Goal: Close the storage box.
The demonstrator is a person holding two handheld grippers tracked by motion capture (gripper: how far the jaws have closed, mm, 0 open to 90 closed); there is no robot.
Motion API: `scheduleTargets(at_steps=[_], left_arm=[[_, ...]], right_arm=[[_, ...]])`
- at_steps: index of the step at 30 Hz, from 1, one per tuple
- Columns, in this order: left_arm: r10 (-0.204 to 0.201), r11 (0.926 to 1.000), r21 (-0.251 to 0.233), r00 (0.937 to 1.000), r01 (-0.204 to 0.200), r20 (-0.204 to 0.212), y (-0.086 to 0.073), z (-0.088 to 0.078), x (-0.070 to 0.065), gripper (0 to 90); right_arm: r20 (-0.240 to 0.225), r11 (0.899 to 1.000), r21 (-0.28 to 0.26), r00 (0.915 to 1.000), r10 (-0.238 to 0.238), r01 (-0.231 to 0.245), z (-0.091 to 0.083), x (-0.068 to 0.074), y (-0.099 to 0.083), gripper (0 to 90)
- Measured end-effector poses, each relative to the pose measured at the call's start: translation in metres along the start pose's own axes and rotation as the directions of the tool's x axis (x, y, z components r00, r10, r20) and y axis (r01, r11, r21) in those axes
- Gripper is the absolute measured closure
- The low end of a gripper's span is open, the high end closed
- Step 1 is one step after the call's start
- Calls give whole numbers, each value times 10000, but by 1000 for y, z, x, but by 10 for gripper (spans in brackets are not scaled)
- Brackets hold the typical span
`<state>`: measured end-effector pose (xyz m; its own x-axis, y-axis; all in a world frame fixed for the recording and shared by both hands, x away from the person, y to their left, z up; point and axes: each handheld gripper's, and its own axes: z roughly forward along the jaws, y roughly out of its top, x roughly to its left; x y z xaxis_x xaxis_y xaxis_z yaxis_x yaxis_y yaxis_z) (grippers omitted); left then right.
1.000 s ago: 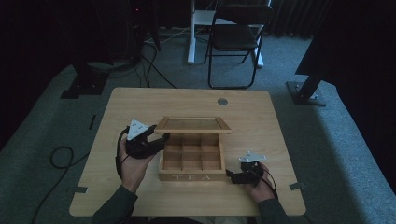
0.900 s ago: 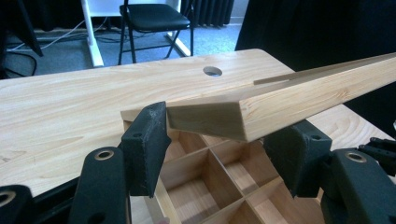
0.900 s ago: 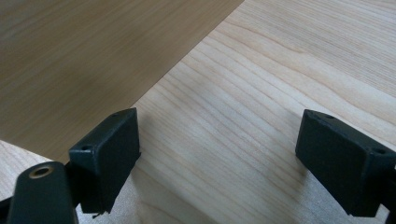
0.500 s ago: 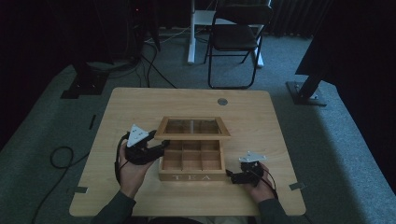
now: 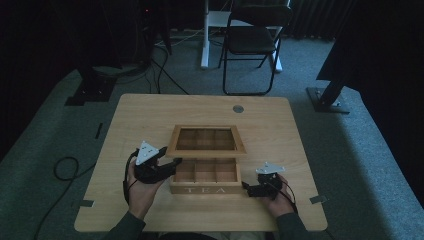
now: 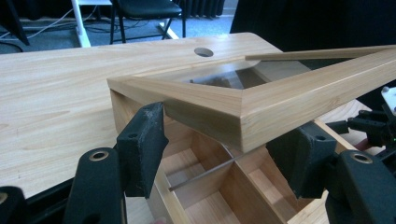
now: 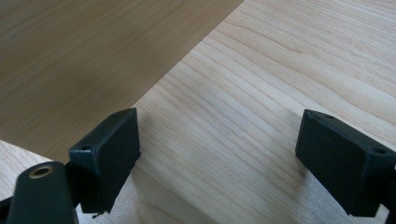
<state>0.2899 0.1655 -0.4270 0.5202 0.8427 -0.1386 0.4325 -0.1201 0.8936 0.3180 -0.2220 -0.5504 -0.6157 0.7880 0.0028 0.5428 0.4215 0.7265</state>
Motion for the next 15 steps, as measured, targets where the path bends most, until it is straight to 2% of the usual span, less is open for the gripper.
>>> scheduleTargets(at_steps=[15], left_arm=[[161, 9998, -143, 9993, -156, 328, -19, -4, -1, 353]], right_arm=[[-6, 10000, -1, 10000, 25, -25, 0, 0, 0, 133]])
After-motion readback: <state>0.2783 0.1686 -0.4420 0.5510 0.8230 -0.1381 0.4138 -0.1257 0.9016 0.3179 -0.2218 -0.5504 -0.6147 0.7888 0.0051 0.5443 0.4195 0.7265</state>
